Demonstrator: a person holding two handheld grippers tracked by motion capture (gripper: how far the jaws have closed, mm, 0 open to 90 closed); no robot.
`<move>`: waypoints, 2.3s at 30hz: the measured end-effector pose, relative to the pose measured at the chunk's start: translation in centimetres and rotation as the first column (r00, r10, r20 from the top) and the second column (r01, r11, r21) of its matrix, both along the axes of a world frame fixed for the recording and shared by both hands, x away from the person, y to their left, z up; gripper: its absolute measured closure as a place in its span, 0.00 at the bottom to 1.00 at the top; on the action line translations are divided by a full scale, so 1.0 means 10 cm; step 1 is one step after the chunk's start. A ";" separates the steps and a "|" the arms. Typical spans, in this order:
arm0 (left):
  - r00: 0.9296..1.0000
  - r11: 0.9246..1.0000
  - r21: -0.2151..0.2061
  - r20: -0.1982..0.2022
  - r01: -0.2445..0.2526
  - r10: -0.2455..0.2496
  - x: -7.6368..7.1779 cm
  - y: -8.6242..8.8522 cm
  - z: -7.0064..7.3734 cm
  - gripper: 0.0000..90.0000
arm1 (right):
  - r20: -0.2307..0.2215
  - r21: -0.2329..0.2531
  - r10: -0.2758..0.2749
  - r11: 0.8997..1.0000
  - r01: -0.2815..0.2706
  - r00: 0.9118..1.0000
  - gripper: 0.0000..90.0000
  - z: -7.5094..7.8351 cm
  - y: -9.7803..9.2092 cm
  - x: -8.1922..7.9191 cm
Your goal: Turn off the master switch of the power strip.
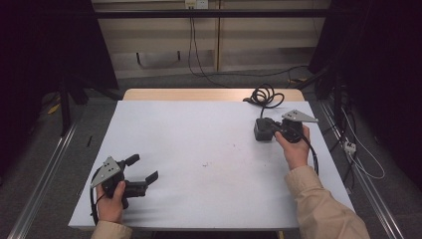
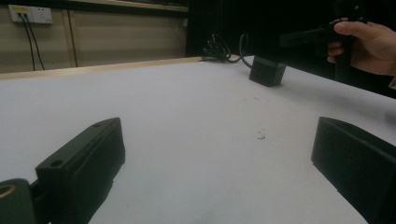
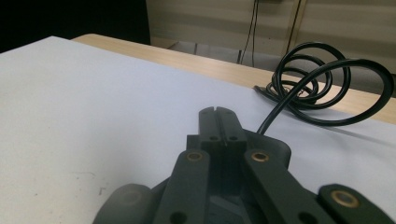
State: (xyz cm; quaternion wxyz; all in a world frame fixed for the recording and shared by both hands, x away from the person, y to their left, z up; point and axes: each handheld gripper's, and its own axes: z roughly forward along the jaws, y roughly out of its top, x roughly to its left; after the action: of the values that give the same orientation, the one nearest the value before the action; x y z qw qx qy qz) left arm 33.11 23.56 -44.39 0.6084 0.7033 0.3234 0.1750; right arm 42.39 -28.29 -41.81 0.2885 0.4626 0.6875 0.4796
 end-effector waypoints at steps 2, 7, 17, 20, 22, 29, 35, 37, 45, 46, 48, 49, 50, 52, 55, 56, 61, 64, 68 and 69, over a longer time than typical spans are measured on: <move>1.000 1.000 0.001 0.000 0.003 -0.003 0.00 0.00 0.00 0.03 | -0.005 -0.009 0.000 1.000 0.000 1.000 1.00 -0.01 0.01 0.01; 1.000 1.000 0.004 -0.001 0.004 -0.004 0.00 -0.01 0.00 0.03 | -0.007 -0.014 -0.001 1.000 0.000 1.000 1.00 -0.02 0.01 0.02; 1.000 1.000 -0.002 0.000 0.002 -0.002 0.00 0.00 0.00 0.03 | -0.022 -0.027 -0.016 1.000 0.015 1.000 1.00 -0.05 -0.01 0.04; 1.000 1.000 -0.004 -0.001 0.002 -0.002 0.00 0.00 0.00 0.03 | -0.024 -0.028 -0.021 0.999 0.020 0.999 1.00 -0.06 -0.02 0.04; 1.000 1.000 -0.003 0.000 0.002 -0.002 0.00 0.00 0.00 0.03 | -0.023 -0.034 -0.021 0.999 0.020 1.000 1.00 -0.07 -0.02 0.05; 1.000 1.000 -0.002 0.002 0.001 -0.001 -0.01 0.00 0.00 0.03 | -0.027 -0.035 -0.021 0.999 0.020 0.999 1.00 -0.10 -0.02 0.06; 1.000 1.000 -0.006 0.002 0.002 -0.002 -0.01 0.01 0.00 0.03 | -0.032 -0.037 -0.024 0.999 0.023 0.999 1.00 -0.12 -0.02 0.07; 1.000 1.000 -0.005 0.002 0.002 -0.002 -0.01 0.01 0.00 0.03 | -0.034 -0.044 -0.022 0.999 0.021 0.999 1.00 -0.13 -0.02 0.08; 1.000 1.000 -0.006 0.002 0.001 -0.001 -0.01 0.01 0.00 0.03 | -0.037 -0.047 -0.029 0.999 0.027 0.999 1.00 -0.15 -0.03 0.08; 1.000 1.000 -0.007 0.001 0.000 0.000 -0.01 0.01 0.00 0.03 | -0.040 -0.046 -0.030 0.999 0.028 0.999 1.00 -0.15 -0.04 0.08; 1.000 1.000 -0.007 0.001 0.000 0.000 -0.01 0.01 0.00 0.03 | -0.040 -0.050 -0.031 0.998 0.029 0.999 1.00 -0.16 -0.04 0.08; 1.000 1.000 -0.007 0.001 0.000 0.000 -0.01 0.01 0.00 0.03 | -0.041 -0.052 -0.030 0.998 0.028 0.999 1.00 -0.17 -0.04 0.08; 1.000 1.000 -0.007 0.001 0.000 0.000 -0.01 0.01 0.00 0.03 | -0.041 -0.051 -0.031 0.998 0.029 0.999 1.00 -0.17 -0.04 0.08; 1.000 1.000 -0.006 0.001 0.000 0.000 -0.01 0.01 0.00 0.03 | -0.041 -0.052 -0.031 0.998 0.028 0.999 1.00 -0.17 -0.04 0.09; 1.000 1.000 -0.007 0.001 0.000 0.000 -0.01 0.01 0.00 0.03 | -0.041 -0.050 -0.033 0.998 0.031 0.999 1.00 -0.17 -0.05 0.09; 1.000 1.000 -0.006 0.002 0.002 -0.002 -0.01 0.01 0.00 0.03 | -0.041 -0.049 -0.034 0.998 0.032 0.999 1.00 -0.17 -0.05 0.09; 1.000 1.000 -0.006 0.001 -0.001 0.001 -0.01 0.01 0.00 0.03 | -0.043 -0.051 -0.037 0.998 0.034 0.998 1.00 -0.18 -0.06 0.08; 1.000 1.000 -0.006 0.001 0.000 0.000 -0.01 0.01 0.00 0.03 | -0.042 -0.050 -0.038 0.998 0.036 0.998 1.00 -0.19 -0.06 0.08; 1.000 1.000 -0.002 0.003 0.002 -0.002 -0.01 0.01 0.00 0.03 | -0.041 -0.052 -0.032 0.998 0.030 0.999 1.00 -0.19 -0.05 0.08; 1.000 1.000 -0.002 0.003 0.002 -0.002 -0.01 0.01 0.00 0.03 | -0.040 -0.055 -0.031 0.998 0.029 0.999 1.00 -0.19 -0.05 0.08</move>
State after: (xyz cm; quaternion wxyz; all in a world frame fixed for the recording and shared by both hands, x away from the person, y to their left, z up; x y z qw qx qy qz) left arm 33.03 23.63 -44.39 0.6098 0.7027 0.3221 0.1749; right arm 43.23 -28.80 -43.70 0.2941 0.4746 0.6990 0.4468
